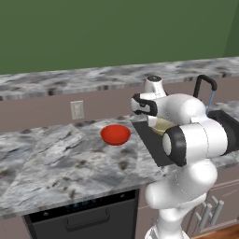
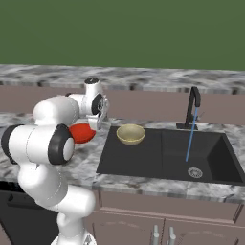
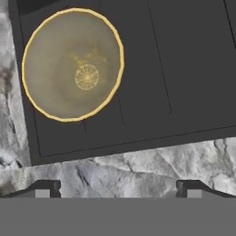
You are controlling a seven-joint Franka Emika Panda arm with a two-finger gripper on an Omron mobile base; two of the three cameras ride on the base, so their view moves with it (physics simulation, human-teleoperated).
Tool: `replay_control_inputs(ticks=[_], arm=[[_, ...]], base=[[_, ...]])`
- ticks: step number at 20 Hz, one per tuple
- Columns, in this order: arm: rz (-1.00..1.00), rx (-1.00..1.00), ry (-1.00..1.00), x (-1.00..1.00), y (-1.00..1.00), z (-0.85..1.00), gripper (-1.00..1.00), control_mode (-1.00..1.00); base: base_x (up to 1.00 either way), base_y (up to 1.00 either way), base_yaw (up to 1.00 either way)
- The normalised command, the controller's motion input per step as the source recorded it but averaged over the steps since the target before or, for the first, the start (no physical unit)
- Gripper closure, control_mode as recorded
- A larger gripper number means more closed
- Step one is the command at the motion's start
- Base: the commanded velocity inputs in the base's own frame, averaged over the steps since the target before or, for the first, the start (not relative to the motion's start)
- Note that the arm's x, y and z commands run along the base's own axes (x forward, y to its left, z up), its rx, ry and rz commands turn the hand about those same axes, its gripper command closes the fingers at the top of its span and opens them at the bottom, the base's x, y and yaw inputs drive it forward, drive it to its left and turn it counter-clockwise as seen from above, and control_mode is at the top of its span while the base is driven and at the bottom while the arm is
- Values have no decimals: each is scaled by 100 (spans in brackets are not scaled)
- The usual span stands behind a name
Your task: Rinse each bowl for a few seconds and place them down in the sink or on the counter.
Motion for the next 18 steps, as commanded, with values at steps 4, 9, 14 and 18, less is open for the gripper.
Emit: replay_control_inputs(ticks=[4, 9, 14, 18], arm=[[18, 0, 0, -33, 7, 15, -100, -100], [16, 0, -1, -41, 0, 2, -100, -100], [15, 6, -8, -43, 2, 1, -100, -100], [19, 2, -9, -18, 9, 16, -100, -100]], base=[[0, 0, 0], [0, 0, 0], [0, 0, 0], [0, 0, 0]])
